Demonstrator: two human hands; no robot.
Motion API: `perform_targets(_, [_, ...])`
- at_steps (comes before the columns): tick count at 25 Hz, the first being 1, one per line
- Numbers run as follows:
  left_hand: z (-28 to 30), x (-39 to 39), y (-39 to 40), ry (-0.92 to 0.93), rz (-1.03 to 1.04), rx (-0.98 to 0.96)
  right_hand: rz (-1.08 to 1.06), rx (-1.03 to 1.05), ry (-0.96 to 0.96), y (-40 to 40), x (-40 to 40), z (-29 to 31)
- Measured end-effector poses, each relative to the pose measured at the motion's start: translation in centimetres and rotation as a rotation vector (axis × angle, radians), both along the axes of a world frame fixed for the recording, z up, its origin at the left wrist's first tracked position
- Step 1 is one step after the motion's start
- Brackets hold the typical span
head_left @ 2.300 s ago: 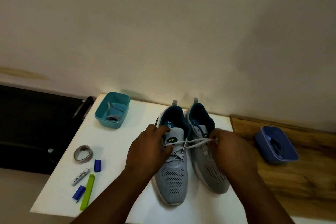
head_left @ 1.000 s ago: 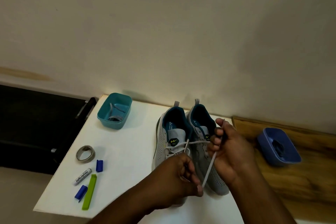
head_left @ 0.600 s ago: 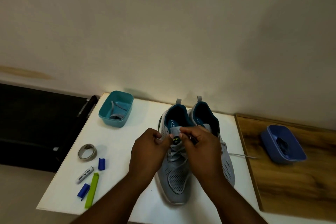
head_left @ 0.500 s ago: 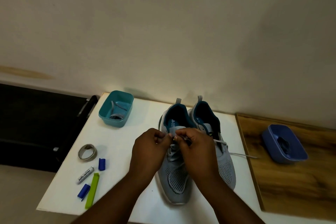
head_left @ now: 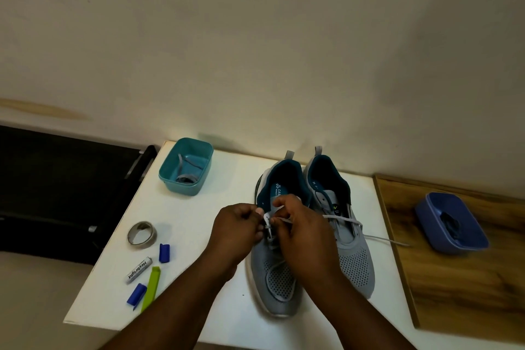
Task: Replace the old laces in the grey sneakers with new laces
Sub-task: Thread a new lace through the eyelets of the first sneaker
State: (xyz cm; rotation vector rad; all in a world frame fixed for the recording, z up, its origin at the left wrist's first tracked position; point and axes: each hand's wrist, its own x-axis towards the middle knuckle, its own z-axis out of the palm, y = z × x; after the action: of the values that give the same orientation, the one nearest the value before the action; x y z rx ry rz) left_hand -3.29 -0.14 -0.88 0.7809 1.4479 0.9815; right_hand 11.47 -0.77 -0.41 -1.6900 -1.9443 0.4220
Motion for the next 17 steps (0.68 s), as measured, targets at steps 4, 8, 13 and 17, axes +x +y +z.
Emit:
perform_targets(4, [0.01,0.11,0.05,0.089,-0.052,0.047,-0.037,-0.013,0.038,0.22,-0.15,-0.18])
perform_targets(8, [-0.29,0.10,0.04,0.225,-0.107,0.131,-0.012,-0.001,0.008,0.23,-0.29,-0.06])
perform_targets(13, [-0.42,0.33,0.04,0.297,-0.119,0.214,0.010,-0.035,-0.042,0.46,-0.36,0.55])
perform_targets(17, [-0.47,-0.10,0.25,0.014,-0.085,0.052,0.070,-0.064,-0.036,0.51,0.04,0.77])
